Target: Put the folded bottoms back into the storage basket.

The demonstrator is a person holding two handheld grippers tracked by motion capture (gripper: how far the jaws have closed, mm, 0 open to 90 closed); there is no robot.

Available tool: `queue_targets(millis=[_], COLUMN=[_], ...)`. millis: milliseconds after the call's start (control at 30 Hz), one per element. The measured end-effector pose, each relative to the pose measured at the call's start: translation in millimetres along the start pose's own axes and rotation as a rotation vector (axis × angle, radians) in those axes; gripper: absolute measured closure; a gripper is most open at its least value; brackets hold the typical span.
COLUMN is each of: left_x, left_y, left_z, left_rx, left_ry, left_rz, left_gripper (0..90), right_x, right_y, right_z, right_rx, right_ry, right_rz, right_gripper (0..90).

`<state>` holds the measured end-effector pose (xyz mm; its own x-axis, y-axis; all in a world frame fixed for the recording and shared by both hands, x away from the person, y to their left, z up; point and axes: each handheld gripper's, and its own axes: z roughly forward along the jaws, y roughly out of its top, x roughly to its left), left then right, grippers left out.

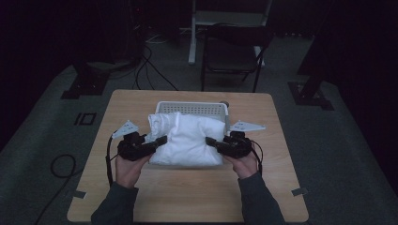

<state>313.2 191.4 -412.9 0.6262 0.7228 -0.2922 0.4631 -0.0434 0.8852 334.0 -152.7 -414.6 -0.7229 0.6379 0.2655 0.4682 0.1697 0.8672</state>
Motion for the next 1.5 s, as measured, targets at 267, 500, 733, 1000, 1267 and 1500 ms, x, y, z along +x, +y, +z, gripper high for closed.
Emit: queue_targets(millis=[267, 500, 733, 1000, 1267, 1500], left_x=[4.0, 7.8, 10.1, 13.6, 19.7, 24.0], left_y=[9.5, 18.4, 25.3, 34.1, 37.4, 40.8], left_z=[4.7, 8.6, 12.0, 19.2, 28.4, 35.2], left_rx=[-0.016, -0.027, -0.032, -0.031, -0.03, -0.025], left_ry=[0.009, 0.021, 0.029, 0.044, 0.053, 0.057], left_rz=[0.003, 0.014, 0.019, 0.03, 0.024, 0.011], left_gripper=[55.4, 55.4, 55.4, 55.4, 55.4, 55.5], right_x=[-4.1, -7.5, -10.8, -15.6, -23.1, -27.7], right_y=[11.2, 21.1, 29.2, 35.5, 39.9, 42.1], right_z=[1.6, 5.1, 7.3, 10.7, 17.5, 20.8], right_rx=[-0.013, -0.02, -0.029, -0.032, -0.028, -0.029], right_ry=[-0.015, -0.033, -0.047, -0.065, -0.09, -0.102], right_rz=[-0.001, -0.007, -0.013, -0.012, -0.006, 0.006], right_gripper=[68.0, 68.0, 68.1, 68.1, 68.2, 68.2])
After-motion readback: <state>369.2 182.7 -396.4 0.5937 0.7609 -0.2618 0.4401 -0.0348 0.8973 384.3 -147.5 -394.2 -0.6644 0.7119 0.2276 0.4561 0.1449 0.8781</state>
